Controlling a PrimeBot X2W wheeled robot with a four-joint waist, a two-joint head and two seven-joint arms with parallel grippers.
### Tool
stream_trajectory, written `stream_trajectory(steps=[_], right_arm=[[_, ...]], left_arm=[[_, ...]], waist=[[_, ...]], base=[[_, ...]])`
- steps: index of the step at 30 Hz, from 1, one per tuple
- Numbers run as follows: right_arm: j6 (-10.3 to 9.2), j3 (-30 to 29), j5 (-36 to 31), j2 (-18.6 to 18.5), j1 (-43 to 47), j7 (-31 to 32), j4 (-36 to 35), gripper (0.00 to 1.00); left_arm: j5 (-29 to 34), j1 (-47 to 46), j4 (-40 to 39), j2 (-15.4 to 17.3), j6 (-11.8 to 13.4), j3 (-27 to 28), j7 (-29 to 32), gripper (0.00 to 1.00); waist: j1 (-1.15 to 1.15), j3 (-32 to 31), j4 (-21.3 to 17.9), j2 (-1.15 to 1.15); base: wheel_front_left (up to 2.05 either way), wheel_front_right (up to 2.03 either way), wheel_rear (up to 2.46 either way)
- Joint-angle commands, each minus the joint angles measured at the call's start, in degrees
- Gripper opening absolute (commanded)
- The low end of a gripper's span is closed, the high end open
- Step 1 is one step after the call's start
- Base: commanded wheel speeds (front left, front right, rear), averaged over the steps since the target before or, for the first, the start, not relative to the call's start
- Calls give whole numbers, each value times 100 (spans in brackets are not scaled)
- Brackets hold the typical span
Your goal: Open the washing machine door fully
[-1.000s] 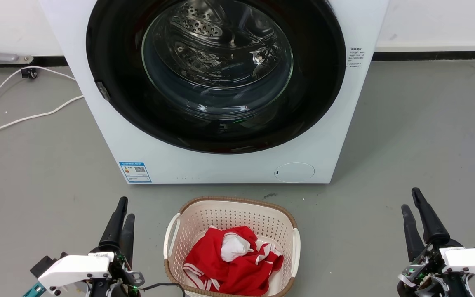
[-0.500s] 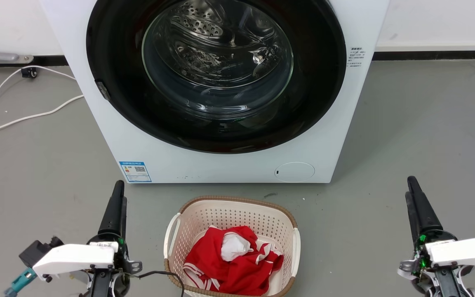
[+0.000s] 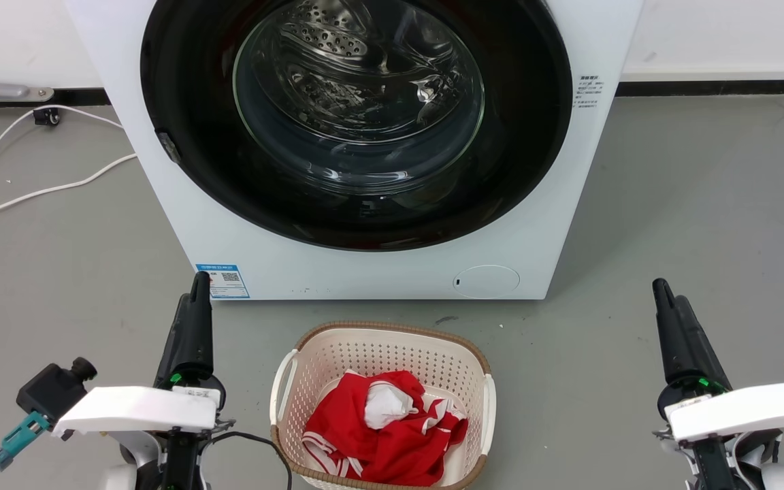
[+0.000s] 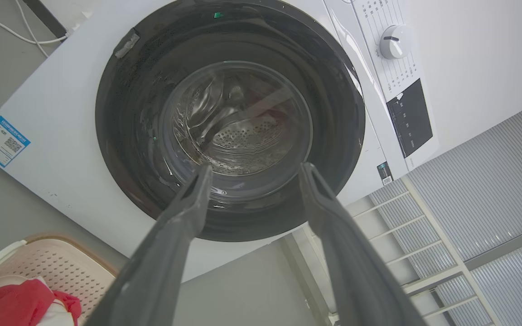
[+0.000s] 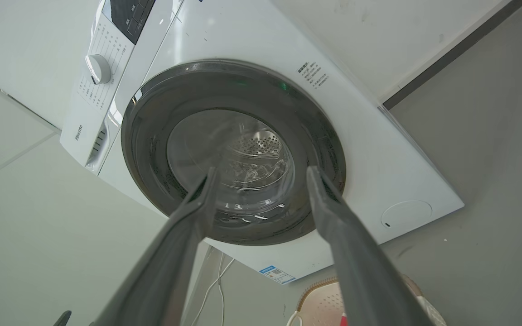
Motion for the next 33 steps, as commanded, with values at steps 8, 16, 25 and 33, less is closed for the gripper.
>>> stream_trajectory(steps=[8,16,25,33], right_arm=[[1,55,-1092,-7,55,-179,-212,100],[1,64,-1756,-6,105,-169,-317,100],[1,32,-2615,-4,164,-95,-460,100],[1,26,-3183,-2,246,-40,-543,100]], left_arm=[[1384,-53,-268,17,-13,-73,-209,100],[2229,27,-348,32,-5,-118,-337,100],[3061,104,-358,135,137,-238,-486,100],[3618,164,-331,234,278,-382,-611,100]], waist=[[0,-23,8,0],[0,-33,14,0],[0,-42,7,0],[0,-45,-5,0]], base=[[0,0,0],[0,0,0],[0,0,0],[0,0,0]])
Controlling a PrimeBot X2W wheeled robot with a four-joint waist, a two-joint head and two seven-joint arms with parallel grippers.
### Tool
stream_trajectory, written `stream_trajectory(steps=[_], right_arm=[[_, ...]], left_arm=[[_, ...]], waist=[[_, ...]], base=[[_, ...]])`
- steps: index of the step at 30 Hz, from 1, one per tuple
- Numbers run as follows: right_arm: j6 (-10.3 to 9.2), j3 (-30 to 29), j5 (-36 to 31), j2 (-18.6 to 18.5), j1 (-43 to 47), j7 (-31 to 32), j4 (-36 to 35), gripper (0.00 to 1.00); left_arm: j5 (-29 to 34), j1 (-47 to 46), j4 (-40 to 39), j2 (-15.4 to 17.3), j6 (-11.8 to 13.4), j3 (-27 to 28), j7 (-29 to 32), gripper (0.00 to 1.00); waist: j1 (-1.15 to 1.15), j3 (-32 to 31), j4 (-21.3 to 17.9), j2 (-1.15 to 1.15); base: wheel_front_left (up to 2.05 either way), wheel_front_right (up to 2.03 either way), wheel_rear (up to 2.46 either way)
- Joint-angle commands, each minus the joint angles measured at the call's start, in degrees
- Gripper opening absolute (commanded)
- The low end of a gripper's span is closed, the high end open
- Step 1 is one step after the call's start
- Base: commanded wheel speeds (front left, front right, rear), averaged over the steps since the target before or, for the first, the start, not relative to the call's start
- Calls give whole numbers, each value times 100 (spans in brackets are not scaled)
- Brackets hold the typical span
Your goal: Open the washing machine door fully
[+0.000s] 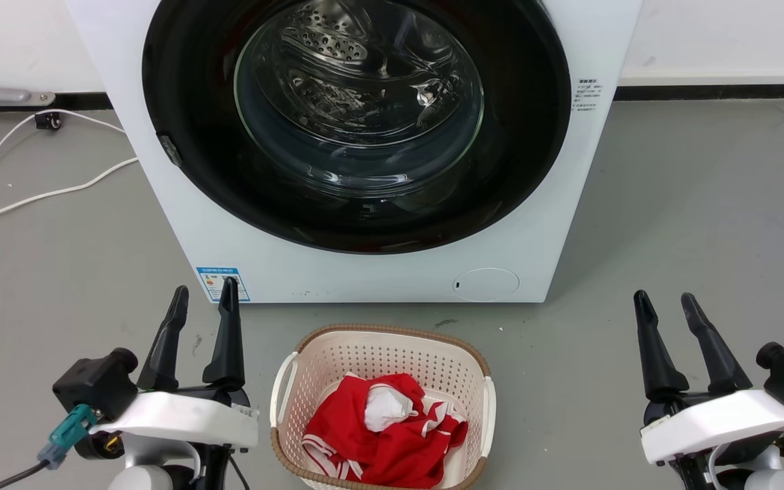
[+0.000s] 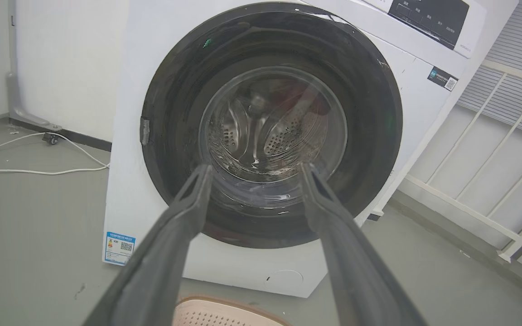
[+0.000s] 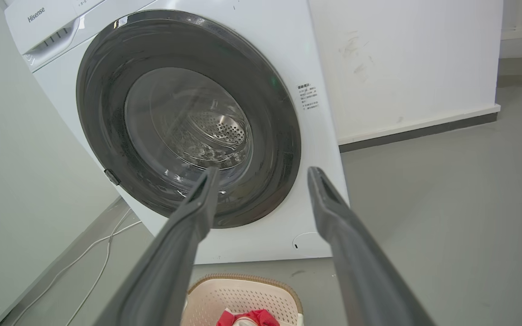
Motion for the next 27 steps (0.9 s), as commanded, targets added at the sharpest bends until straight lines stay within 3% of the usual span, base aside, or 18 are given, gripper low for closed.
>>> stream_trajectory(steps=[1,27], right_arm=[[0,-3,-172,-2,20,12,-99,100],[-1,35,-1509,3,183,162,-307,100]], left_arm=[[176,14,-44,49,40,-21,-60,100],[1509,92,-36,244,367,-353,-406,100]], waist=[[0,-2,-3,0],[-1,-3,-11,0]], base=[[0,0,0],[0,0,0]])
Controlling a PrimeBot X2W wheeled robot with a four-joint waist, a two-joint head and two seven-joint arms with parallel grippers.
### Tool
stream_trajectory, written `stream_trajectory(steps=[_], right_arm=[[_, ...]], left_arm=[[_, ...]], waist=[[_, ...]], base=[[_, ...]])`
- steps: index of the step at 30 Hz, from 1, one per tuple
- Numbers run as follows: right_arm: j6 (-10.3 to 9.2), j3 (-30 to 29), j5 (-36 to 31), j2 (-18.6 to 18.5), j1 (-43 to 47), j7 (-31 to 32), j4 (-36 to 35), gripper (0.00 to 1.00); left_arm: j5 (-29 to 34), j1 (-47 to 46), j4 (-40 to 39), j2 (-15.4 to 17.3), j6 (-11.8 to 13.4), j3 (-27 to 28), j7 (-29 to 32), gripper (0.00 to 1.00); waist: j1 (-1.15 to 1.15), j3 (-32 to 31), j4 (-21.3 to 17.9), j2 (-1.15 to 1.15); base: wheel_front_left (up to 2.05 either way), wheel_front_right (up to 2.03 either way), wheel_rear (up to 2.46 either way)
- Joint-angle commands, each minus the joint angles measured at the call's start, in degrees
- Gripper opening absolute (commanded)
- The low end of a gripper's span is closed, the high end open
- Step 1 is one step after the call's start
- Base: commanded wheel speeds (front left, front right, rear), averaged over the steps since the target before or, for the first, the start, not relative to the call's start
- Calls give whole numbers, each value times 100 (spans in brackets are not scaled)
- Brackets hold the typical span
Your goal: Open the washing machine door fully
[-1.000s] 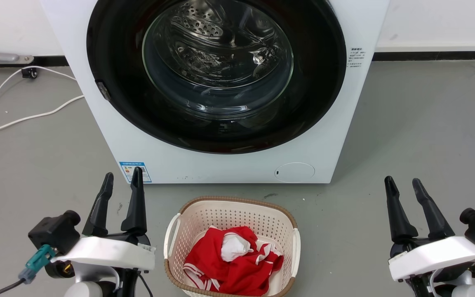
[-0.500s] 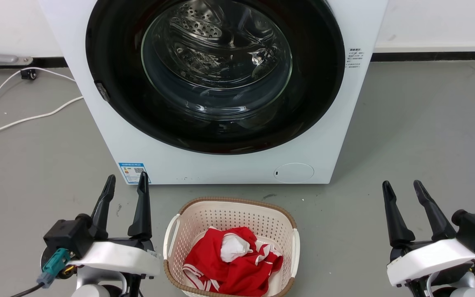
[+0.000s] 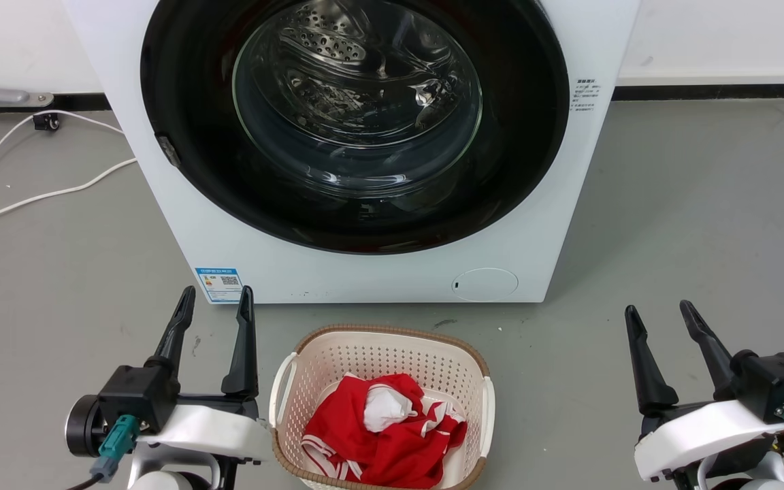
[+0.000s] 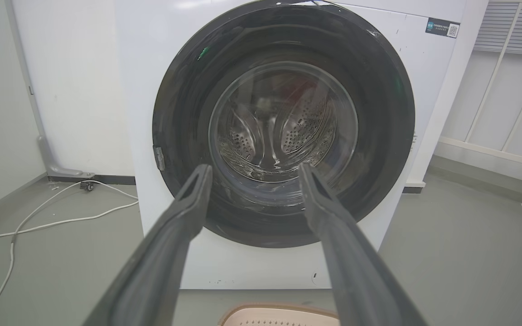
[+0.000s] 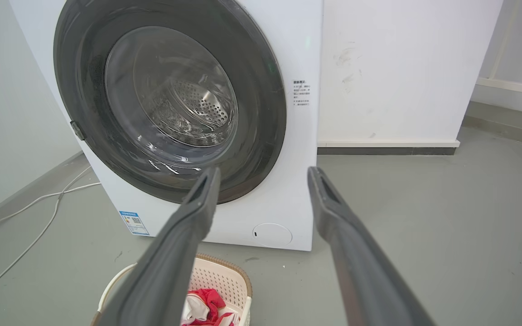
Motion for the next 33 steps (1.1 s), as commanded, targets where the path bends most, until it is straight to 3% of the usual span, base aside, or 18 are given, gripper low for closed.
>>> stream_trajectory(steps=[1,14,33], right_arm=[[-2,14,-149,4,-1,4,-61,100],[-2,46,-529,6,68,-72,-97,100],[-2,82,-739,9,103,-161,-18,100]], left_arm=[[152,24,-55,40,39,-19,-58,100],[575,111,-30,-1,81,1,-206,100],[937,132,132,-153,-49,134,-334,100]], waist=[[0,-1,2,0],[0,-28,-10,0],[0,-42,-13,0]], base=[[0,0,0],[0,0,0],[0,0,0]])
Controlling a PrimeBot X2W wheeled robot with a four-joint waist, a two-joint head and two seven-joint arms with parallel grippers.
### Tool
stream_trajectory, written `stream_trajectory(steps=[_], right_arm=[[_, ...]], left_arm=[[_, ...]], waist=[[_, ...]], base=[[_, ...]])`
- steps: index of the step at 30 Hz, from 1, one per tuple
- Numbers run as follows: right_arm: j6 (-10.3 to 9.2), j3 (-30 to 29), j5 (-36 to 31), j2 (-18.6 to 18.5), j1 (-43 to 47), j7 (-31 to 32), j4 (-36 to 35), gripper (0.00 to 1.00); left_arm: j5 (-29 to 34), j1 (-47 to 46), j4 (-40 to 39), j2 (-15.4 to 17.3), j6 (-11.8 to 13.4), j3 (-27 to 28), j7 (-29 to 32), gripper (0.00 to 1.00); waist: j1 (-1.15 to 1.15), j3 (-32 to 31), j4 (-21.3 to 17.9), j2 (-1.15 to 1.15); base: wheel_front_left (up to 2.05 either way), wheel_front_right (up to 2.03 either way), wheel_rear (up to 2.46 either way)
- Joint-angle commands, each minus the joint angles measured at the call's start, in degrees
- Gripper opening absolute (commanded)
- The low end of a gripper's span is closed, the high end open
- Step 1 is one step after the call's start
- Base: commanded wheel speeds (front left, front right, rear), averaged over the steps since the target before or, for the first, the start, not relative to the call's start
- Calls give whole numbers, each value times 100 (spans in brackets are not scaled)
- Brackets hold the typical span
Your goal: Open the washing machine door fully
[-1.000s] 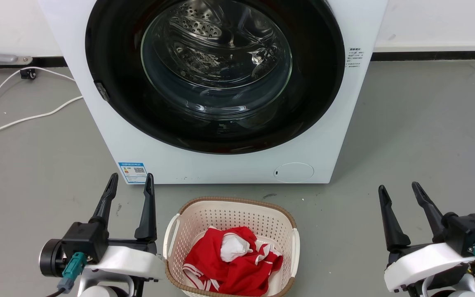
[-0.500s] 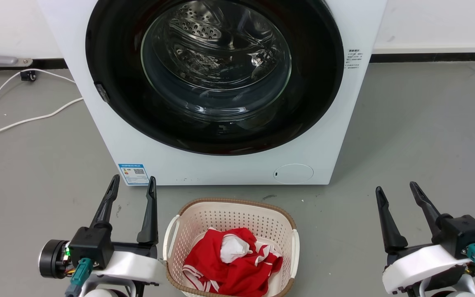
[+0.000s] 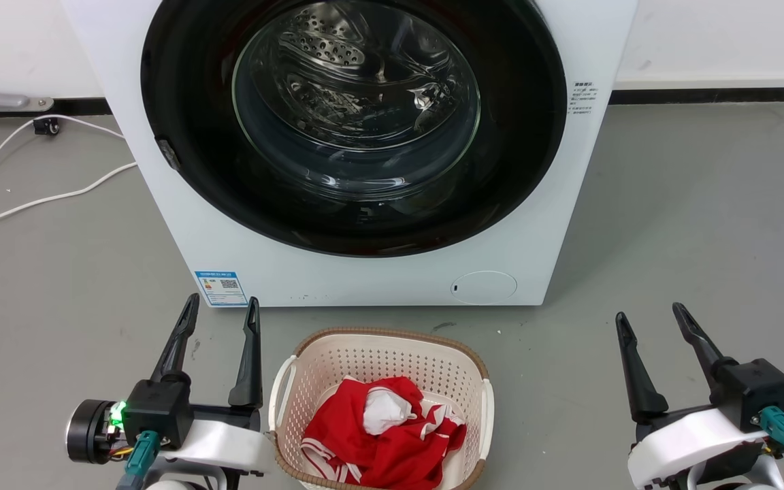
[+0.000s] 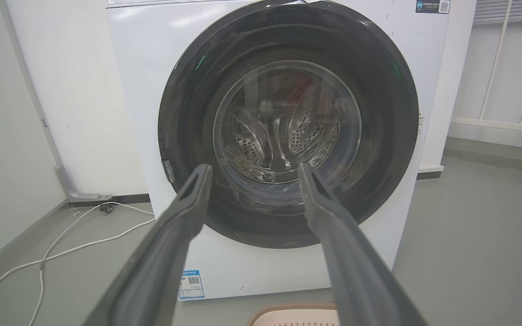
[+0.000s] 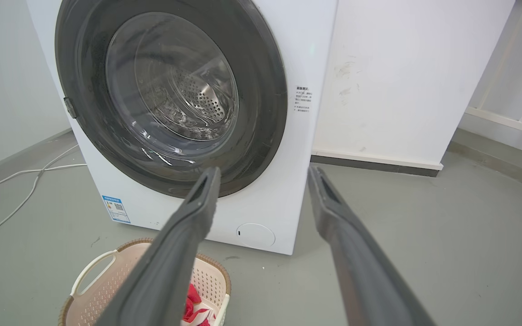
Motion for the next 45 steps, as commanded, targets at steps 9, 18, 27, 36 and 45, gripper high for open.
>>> stream_trajectory(steps=[9,18,27,36,45], right_arm=[[-3,-12,40,9,32,-22,42,100],[-2,-19,363,9,16,-59,84,0],[-2,-18,2608,9,-140,-576,181,0],[-1,-5,7697,4,-1035,-933,765,0],[0,-679,9733,-355,-2998,-210,2114,0]], left_arm=[[53,26,61,-50,-60,68,-15,100],[87,17,56,-86,-100,122,-15,100],[99,-3,27,-118,-104,176,-15,100],[49,-185,-121,-143,-92,298,-14,100],[10,-577,-322,-170,-118,414,-14,100]], waist=[[0,-6,4,0],[0,14,-4,0],[0,40,-25,0],[0,337,-92,0],[0,964,-58,0]], base=[[0,0,0],[0,0,0],[0,0,0],[0,0,0],[0,0,0]])
